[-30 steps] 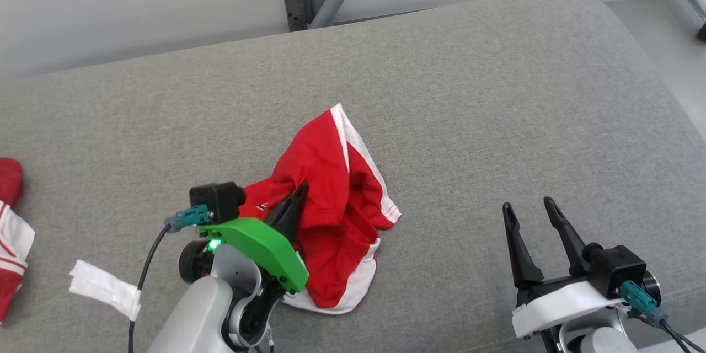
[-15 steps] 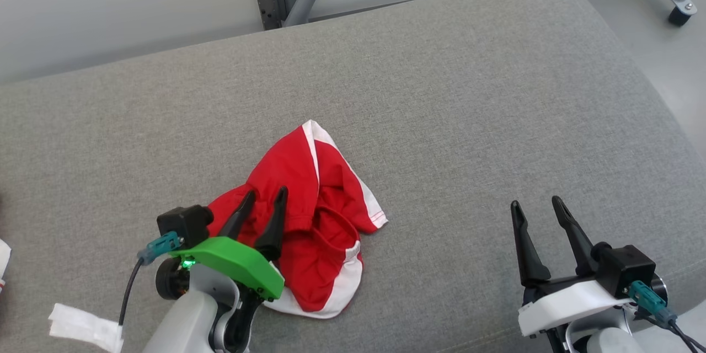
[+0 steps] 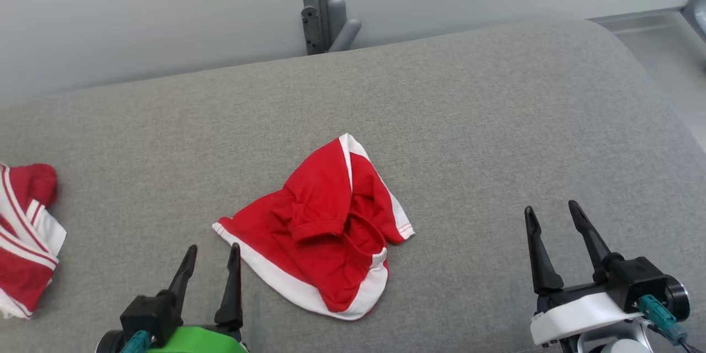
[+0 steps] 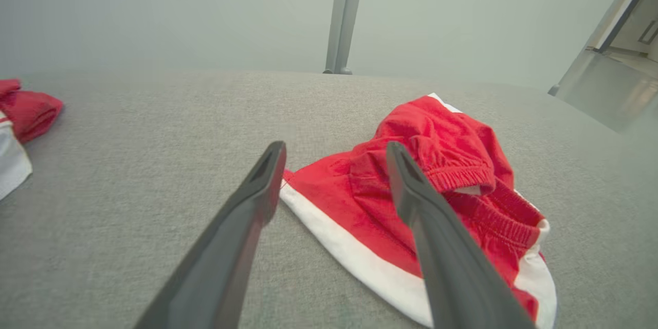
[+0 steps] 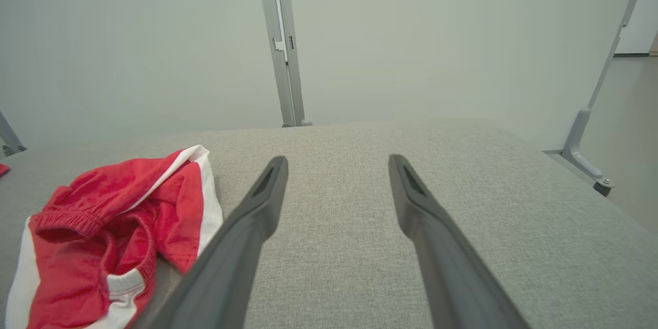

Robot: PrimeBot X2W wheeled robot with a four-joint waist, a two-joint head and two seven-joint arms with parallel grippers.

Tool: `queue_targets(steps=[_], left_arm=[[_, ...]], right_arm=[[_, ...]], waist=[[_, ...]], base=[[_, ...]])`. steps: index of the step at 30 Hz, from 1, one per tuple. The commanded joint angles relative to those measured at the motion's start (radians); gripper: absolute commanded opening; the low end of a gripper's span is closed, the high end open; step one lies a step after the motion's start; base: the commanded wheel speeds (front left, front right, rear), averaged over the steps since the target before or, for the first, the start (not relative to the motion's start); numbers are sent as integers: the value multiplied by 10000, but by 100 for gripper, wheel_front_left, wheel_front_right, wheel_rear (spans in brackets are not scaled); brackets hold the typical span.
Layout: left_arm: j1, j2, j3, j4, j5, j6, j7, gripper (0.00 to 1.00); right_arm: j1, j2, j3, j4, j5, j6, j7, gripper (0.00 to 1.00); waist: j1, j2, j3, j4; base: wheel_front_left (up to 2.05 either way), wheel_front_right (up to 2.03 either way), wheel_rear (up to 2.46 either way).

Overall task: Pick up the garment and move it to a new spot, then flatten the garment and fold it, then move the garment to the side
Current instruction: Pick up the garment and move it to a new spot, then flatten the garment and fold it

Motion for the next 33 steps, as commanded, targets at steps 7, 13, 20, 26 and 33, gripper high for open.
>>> queue_targets(steps=[7, 13, 20, 26, 33], left_arm=[[1316, 98, 873, -756, 762, -124, -72, 100], [1975, -225, 1843, -1053, 1607, -691, -74, 100], [2171, -961, 2852, -1103, 2451, -1516, -76, 100], [2222, -1292, 3318, -993, 2806, -1924, -76, 100], [2137, -1499, 3416, -936, 3162, -2197, -77, 100]], right_arm=[[140, -17, -66, -166, -578, -3, -42, 100], [214, -20, -105, 45, -771, -3, -42, 100], [353, -20, -176, 300, -831, -3, -42, 100], [386, -19, -182, 403, -791, -3, -42, 100], [281, -19, -159, 460, -787, -3, -42, 100]], waist=[[0, 35, -409, 950], [0, 35, -492, 1232], [0, 35, -568, 1291], [0, 35, -585, 1203], [0, 35, -548, 1106]], base=[[0, 0, 0], [0, 0, 0], [0, 0, 0], [0, 0, 0], [0, 0, 0]])
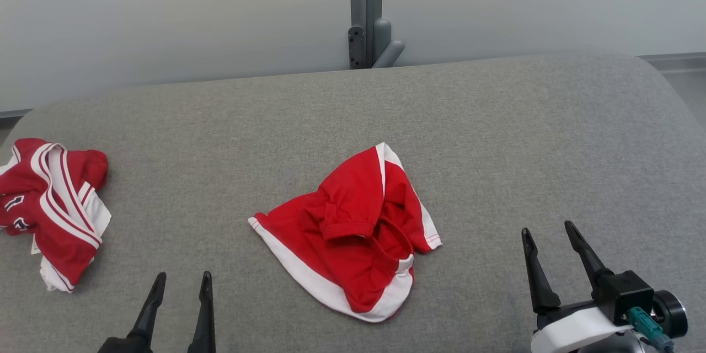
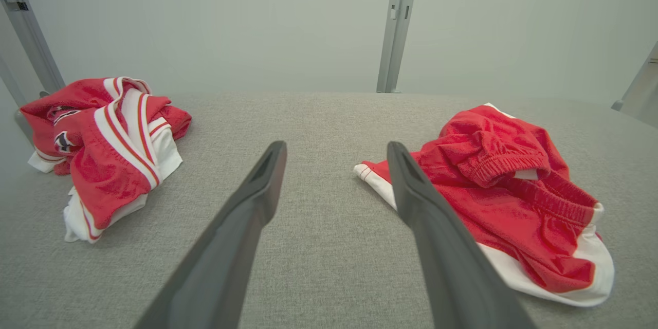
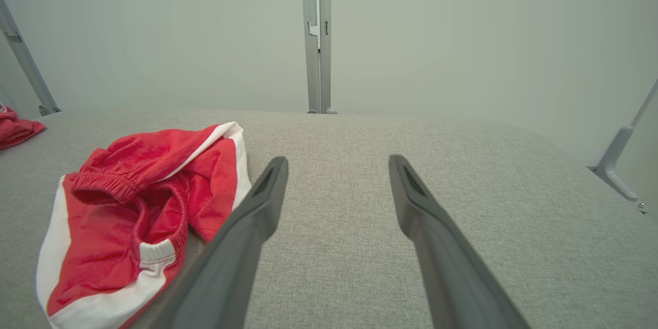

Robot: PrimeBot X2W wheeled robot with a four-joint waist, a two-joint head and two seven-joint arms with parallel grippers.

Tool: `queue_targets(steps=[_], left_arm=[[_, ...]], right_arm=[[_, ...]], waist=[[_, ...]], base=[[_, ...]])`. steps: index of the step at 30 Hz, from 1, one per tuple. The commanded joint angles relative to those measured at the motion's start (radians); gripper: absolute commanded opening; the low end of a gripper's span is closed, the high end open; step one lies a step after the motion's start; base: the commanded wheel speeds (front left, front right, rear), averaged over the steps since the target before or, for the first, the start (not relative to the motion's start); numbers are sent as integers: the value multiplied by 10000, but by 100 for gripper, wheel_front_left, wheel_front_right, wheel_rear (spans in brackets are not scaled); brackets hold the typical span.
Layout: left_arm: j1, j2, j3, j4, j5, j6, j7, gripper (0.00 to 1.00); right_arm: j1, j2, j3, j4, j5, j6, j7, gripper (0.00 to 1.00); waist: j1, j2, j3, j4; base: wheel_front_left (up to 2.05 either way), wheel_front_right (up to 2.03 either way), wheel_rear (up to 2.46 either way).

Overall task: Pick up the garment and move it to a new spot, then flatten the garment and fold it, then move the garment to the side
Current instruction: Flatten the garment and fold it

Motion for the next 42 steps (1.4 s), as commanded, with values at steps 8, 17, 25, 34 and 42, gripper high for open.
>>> queue_targets(steps=[8, 17, 25, 34, 42], left_arm=[[-766, 234, -1371, -270, 414, -190, -40, 100], [-3643, 1420, -6167, -479, -945, -201, 1558, 100], [-6099, 2122, -8357, 646, -2303, -203, 3257, 100], [-6603, 2684, -8976, 1459, -2941, -203, 4288, 100], [-6616, 2864, -9116, 2207, -2965, -65, 4787, 18]], right_arm=[[-176, -51, 76, -49, -107, -3, -42, 100], [-728, -105, 142, -403, -64, -3, -42, 100], [-1256, -36, 105, -556, 122, -3, -42, 100], [-1291, -7, 53, -490, 611, -3, -42, 100], [-1343, -7, 80, -417, 930, -3, -42, 100]], waist=[[0, 35, 189, -270], [0, 35, 1378, -959], [0, 35, 2357, -1703], [0, 35, 2375, -2168], [0, 35, 2340, -2235]], base=[[0, 0, 0], [0, 0, 0], [0, 0, 0], [0, 0, 0], [0, 0, 0]])
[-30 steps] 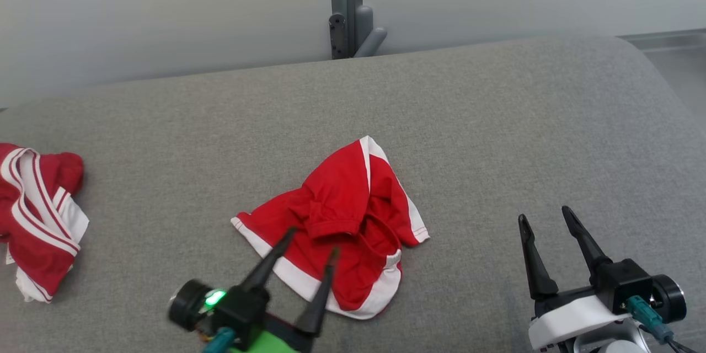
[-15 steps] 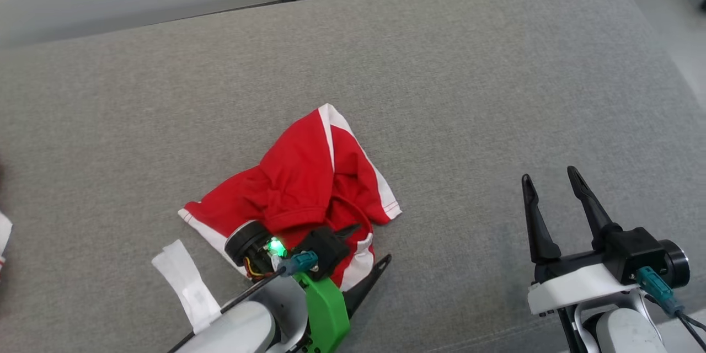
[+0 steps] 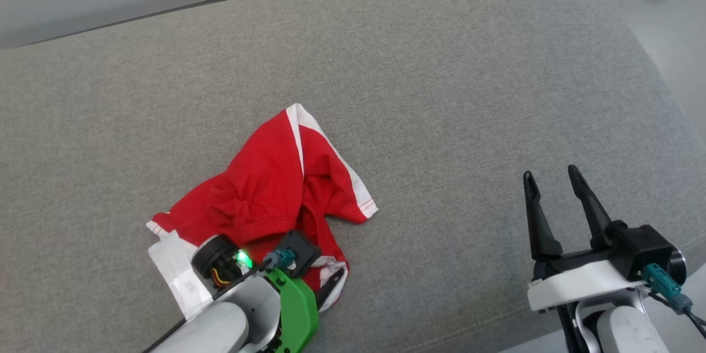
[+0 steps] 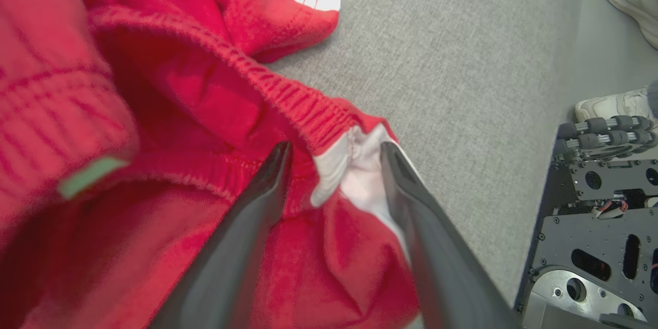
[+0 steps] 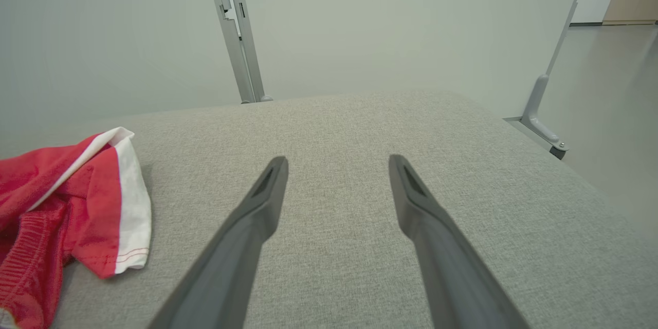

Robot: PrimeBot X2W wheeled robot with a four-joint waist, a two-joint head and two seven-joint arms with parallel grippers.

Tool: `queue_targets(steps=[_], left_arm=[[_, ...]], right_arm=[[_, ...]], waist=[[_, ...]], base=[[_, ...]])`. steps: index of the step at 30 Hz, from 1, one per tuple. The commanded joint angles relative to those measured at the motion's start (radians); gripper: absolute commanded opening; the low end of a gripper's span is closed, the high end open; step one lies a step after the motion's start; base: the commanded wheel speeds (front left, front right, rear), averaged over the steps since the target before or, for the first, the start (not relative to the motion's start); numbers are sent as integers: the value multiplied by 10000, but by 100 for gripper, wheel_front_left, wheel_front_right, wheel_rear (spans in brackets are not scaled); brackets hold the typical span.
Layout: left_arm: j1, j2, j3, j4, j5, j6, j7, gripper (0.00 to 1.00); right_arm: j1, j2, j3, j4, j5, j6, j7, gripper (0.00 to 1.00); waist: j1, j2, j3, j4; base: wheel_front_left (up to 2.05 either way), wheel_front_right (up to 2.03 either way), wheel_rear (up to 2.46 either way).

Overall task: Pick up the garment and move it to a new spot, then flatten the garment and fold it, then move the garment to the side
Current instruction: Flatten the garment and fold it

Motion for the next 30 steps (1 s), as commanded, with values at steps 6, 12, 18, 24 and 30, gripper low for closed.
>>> queue_targets(steps=[6, 12, 18, 24, 30], left_arm=[[-134, -44, 160, 121, -362, 64, -14, 0], [-459, -466, 779, -808, -1015, 165, -369, 0], [-1736, -1064, 1869, -1594, -1499, 624, -461, 0], [-3334, -1732, 2910, -1244, -1548, 1150, -1010, 0], [-4085, -2087, 3427, -532, -1504, 1123, -2017, 0]], right_arm=[[-112, 7, -24, 54, 287, -3, -42, 100], [-6, 6, -108, 109, 371, -3, -42, 100], [-23, 5, 38, 199, 465, -3, -42, 100], [-247, 2, 145, 283, 400, -3, -42, 100], [-259, 4, 237, 347, 356, -3, -42, 100]], waist=[[0, 35, -26, -65], [0, 35, -115, -27], [0, 35, -292, 22], [0, 35, -474, -215], [0, 35, -627, -497]], base=[[0, 0, 0], [0, 0, 0], [0, 0, 0], [0, 0, 0], [0, 0, 0]])
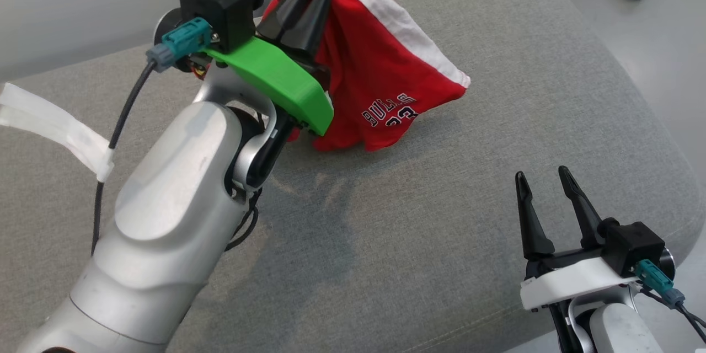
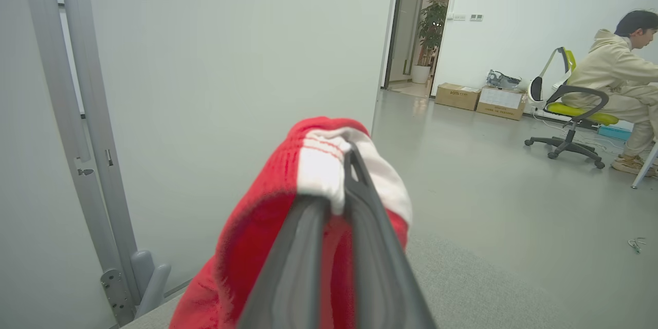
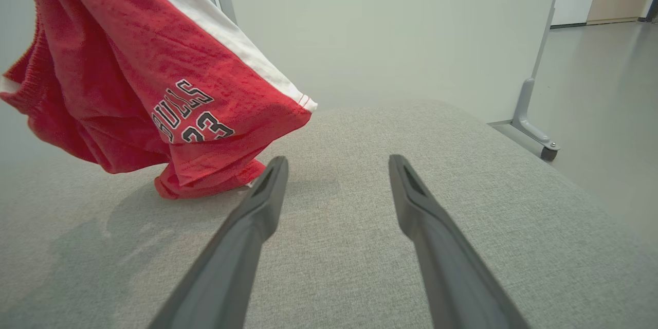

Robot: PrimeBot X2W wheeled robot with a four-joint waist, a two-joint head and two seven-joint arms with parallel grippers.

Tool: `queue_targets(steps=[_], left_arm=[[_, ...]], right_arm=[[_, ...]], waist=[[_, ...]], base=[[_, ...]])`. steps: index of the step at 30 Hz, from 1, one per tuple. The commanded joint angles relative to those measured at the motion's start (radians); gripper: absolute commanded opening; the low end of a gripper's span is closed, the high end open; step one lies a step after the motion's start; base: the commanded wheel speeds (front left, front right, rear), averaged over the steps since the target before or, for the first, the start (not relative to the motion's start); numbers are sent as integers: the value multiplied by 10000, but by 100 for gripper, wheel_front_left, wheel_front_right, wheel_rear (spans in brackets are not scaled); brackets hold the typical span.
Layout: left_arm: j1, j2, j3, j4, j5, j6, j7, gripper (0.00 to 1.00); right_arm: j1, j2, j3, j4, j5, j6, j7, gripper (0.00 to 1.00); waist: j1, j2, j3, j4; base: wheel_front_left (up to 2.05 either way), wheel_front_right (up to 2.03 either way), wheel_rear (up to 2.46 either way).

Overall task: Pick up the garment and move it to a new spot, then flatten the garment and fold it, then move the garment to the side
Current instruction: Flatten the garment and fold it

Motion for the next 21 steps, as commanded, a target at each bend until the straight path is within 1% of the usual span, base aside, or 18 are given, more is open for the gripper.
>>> queue_targets(steps=[1, 3, 4, 8, 13, 16, 18, 19, 20, 21], left_arm=[[108, -47, -90, 140, 3, -168, -131, 0], [598, -95, -192, 360, -201, -365, -306, 0], [1212, -91, -350, 533, -341, -490, -500, 0], [2928, -39, -874, 623, -604, -671, -836, 0], [4788, 483, -1175, 508, -911, -624, -1010, 0], [5480, 956, -1039, 552, -1002, -456, -1180, 0], [5843, 1122, -840, 641, -1223, -374, -1333, 0], [5947, 1197, -771, 685, -1269, -404, -1390, 0], [6041, 1261, -701, 726, -1319, -474, -1499, 18], [6134, 1283, -630, 744, -1462, -546, -1610, 43]], right_arm=[[-19, -2, 3, 24, -66, -3, -42, 100], [85, -3, -28, 42, -35, -3, -42, 100], [200, -2, -37, 60, 0, -3, -42, 100], [365, -2, -96, 83, 14, -3, -42, 100], [521, -2, -281, 68, -106, -3, -42, 100], [573, -2, -354, 110, -181, -3, -42, 100], [598, -1, -367, 157, -202, -3, -42, 100], [607, -1, -361, 177, -211, -3, -42, 100], [607, -1, -343, 195, -218, -3, -42, 100], [610, -3, -318, 216, -233, -3, -42, 100]], waist=[[0, 34, -89, -110], [0, 34, -125, -142], [0, 34, -160, -153], [0, 34, -186, -60], [0, 34, -173, 337], [0, 34, -191, 643], [0, 34, -210, 851], [0, 34, -220, 954], [0, 34, -235, 1049], [0, 34, -244, 1132]], base=[[0, 0, 0], [0, 0, 0], [0, 0, 0], [0, 0, 0], [0, 0, 0], [0, 0, 0], [0, 0, 0], [0, 0, 0], [0, 0, 0], [0, 0, 0]])
